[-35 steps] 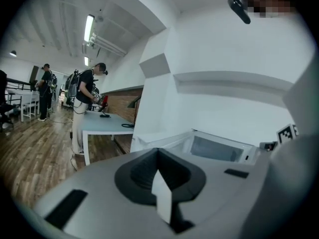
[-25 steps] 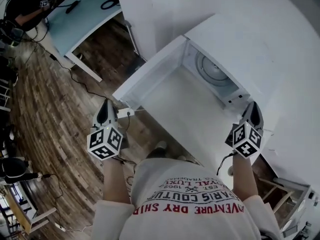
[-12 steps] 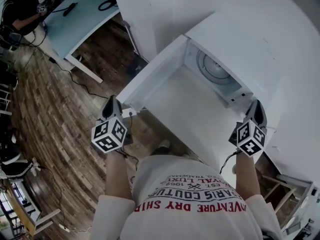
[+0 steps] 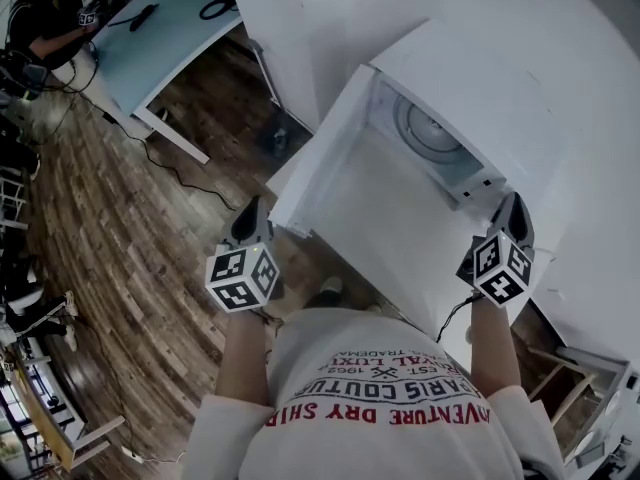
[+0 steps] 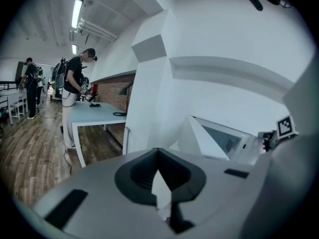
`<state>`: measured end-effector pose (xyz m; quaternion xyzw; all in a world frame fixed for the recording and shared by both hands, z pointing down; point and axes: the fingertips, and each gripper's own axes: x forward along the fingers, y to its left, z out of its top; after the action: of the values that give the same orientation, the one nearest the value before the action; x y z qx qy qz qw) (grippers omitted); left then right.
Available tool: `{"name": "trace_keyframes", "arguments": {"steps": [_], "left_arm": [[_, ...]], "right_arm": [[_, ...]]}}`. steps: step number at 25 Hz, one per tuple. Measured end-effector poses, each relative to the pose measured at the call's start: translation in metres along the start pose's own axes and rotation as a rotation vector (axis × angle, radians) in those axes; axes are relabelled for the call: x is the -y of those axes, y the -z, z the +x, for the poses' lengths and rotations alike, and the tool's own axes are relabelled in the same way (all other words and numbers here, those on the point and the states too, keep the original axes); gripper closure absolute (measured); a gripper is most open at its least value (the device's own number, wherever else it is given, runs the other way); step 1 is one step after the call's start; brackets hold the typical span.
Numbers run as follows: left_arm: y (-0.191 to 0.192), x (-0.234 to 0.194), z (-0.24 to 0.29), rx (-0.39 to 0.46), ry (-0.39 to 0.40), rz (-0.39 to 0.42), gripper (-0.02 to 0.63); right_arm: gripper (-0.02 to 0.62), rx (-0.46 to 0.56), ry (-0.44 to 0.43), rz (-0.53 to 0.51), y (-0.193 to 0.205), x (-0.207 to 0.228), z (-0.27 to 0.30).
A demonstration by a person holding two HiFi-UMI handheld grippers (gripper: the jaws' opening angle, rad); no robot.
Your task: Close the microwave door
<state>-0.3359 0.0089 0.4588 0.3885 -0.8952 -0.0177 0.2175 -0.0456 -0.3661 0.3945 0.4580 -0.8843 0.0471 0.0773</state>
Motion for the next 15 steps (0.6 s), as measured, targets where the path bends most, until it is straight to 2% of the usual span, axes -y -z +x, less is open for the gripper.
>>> {"name": "trace_keyframes", "arguments": {"steps": [8, 15], "left_arm": [[0.02, 0.072, 0.0, -0.065, 0.171, -0.044, 0.609], [0.028, 0.128, 0.011, -0.09, 0.253, -0.027, 0.609]], "right_arm": [[0.589, -0.005, -0.046, 0.019, -0.002, -0.005, 0.004], [0.589, -0.017, -0.105, 0.013, -0.003, -0.004, 0.004]]}}
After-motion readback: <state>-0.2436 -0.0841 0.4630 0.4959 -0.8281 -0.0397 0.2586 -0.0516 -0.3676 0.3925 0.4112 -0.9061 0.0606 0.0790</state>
